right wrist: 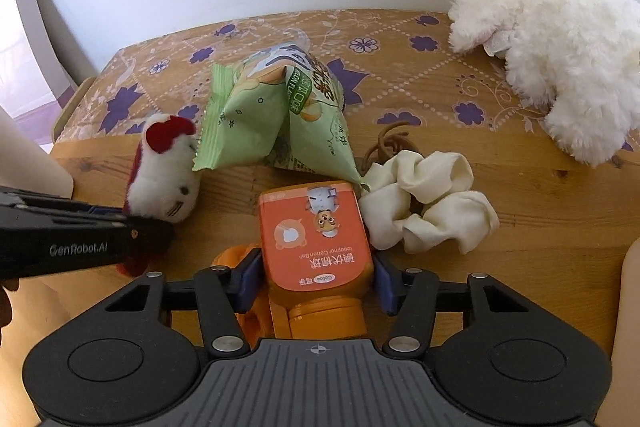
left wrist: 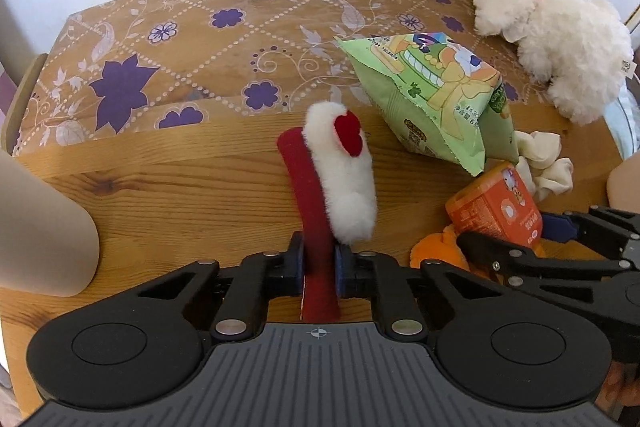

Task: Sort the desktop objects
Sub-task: 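Grasp the red-white Santa plush with the left tool while the right tool grasps the orange bottle, then carry the Santa plush and orange bottle into the basket and open both tools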

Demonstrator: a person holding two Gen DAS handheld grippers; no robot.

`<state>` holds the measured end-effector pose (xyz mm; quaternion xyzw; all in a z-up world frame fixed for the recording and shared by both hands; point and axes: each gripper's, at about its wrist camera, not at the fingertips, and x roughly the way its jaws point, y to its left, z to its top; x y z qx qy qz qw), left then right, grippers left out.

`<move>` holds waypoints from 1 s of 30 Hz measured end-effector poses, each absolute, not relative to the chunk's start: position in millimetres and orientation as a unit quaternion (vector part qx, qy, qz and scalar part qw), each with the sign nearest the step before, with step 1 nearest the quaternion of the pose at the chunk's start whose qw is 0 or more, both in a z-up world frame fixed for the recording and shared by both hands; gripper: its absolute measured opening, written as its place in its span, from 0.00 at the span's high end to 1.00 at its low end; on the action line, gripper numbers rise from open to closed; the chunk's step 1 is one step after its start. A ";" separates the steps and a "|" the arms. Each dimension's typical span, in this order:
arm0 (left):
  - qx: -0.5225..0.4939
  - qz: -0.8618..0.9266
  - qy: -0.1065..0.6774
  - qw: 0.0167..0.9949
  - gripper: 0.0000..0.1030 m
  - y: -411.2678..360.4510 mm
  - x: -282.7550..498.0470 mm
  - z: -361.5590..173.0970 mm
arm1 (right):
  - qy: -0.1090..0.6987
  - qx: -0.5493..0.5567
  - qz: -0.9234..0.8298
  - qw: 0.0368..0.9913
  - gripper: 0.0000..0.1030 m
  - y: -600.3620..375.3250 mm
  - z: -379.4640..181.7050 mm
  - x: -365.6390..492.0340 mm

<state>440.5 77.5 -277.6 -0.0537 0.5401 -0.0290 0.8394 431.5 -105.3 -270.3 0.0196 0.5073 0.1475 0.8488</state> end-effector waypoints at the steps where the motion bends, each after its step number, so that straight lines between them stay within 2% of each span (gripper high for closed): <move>1: -0.055 -0.030 0.540 0.839 0.87 77.2 440.7 -277.4 | 0.507 0.019 0.148 0.849 0.50 -106.0 -269.3 429.9; 9: -0.052 -0.034 0.525 0.849 0.88 74.3 432.9 -265.2 | 0.496 0.011 0.151 0.855 0.50 -109.9 -254.0 413.7; 18: -0.041 -0.031 0.496 0.867 0.88 63.3 419.4 -230.4 | 0.459 0.017 0.157 0.874 0.50 -128.1 -210.2 386.5; 30: -0.018 -0.057 0.449 0.892 0.88 3.2 395.3 -170.7 | 0.407 0.037 0.131 0.903 0.50 -202.0 -148.8 331.2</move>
